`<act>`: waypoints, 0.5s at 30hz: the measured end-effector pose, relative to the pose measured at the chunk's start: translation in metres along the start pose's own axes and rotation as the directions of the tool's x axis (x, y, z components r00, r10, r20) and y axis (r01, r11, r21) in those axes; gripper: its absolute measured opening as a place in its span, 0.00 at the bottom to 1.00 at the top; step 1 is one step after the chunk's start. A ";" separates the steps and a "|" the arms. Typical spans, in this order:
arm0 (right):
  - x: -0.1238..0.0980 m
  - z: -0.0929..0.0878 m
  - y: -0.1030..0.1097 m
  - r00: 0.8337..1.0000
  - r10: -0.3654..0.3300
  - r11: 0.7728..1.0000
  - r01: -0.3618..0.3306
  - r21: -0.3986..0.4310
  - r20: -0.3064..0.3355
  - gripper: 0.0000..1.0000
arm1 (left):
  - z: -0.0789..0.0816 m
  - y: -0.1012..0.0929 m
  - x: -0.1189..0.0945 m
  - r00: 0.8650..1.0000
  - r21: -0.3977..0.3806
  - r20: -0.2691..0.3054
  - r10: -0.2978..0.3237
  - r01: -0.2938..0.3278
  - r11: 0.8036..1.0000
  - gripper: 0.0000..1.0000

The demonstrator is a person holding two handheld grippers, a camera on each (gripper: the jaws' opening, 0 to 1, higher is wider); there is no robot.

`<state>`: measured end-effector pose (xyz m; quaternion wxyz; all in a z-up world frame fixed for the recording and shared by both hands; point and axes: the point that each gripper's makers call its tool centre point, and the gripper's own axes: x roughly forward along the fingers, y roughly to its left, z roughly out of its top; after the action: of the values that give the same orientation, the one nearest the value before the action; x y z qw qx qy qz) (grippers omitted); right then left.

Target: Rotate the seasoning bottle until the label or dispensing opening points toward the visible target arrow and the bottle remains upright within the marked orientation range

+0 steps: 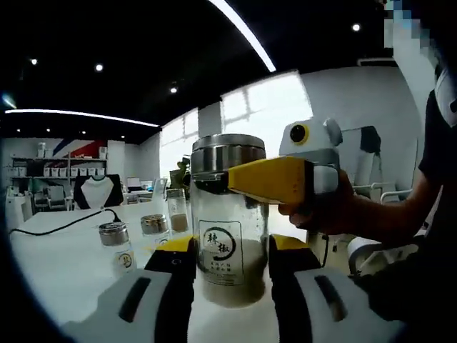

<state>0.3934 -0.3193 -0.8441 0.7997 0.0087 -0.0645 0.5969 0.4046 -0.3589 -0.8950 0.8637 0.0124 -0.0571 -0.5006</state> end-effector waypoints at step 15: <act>-0.010 0.014 0.015 0.972 0.222 0.972 -0.227 0.065 0.081 0.40 | 0.013 -0.019 -0.005 0.992 -0.075 0.064 -0.113 0.117 0.990 0.42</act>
<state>0.3753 -0.3257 -0.8324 0.7233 0.0527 -0.0722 0.6847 0.3841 -0.3640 -0.8844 0.8312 -0.0334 -0.0620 -0.5516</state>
